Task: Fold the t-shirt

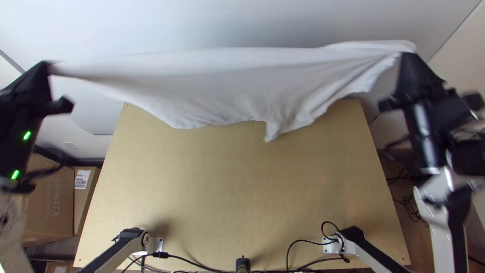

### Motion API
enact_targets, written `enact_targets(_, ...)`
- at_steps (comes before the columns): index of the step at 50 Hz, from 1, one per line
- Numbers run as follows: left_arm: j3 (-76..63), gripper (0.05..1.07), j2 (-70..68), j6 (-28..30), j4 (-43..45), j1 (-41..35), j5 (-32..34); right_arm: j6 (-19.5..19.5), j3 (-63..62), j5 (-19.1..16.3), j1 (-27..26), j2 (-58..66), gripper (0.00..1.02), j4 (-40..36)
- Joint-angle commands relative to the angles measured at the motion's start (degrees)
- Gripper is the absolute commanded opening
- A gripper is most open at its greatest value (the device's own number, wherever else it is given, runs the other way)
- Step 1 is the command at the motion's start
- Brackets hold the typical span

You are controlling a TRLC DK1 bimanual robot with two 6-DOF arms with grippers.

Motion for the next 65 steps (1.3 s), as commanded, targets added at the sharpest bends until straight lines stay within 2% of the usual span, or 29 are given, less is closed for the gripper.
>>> enact_targets(1, -3.2, 0.08, -9.2, 1.1, 0.9, 1.0, -1.7, -1.0, -2.3, 0.9, 1.1, -9.5, 0.02, 0.1)
enact_targets(11, -7.6, 0.08, -20.1, 1.8, -2.7, 2.4, -1.7, -1.1, -3.3, 0.7, 1.3, -17.5, 0.02, -4.1)
enact_targets(22, -11.2, 0.08, -21.9, 1.7, -6.4, 1.8, -1.7, -0.7, -2.7, 0.2, 2.2, -17.3, 0.02, -7.5)
enact_targets(28, -22.1, 0.08, -24.0, -0.4, -7.0, 1.2, -1.5, 0.6, -10.9, 0.2, 4.4, -17.8, 0.02, -9.3)
enact_targets(37, -48.8, 0.08, -29.2, -3.1, -0.5, 0.6, 2.0, 5.0, -32.1, 0.2, 7.2, -21.4, 0.02, -4.9)
enact_targets(43, -61.5, 0.08, -28.8, -3.3, 4.3, -0.1, 4.6, 8.7, -42.9, 0.1, 8.1, -20.8, 0.02, -2.1)
enact_targets(46, -65.7, 0.08, -27.0, -3.2, 7.1, -0.9, 5.3, 9.0, -47.1, -0.2, 8.1, -19.3, 0.02, 0.4)
enact_targets(54, -70.7, 0.08, -18.4, -1.8, 15.6, -0.5, 6.1, 10.9, -52.2, -0.3, 6.8, -10.1, 0.02, 9.2)
enact_targets(65, -68.3, 0.08, 0.0, -1.2, 27.5, 0.9, 7.0, 13.5, -48.4, -0.3, 4.2, 6.7, 0.02, 16.5)
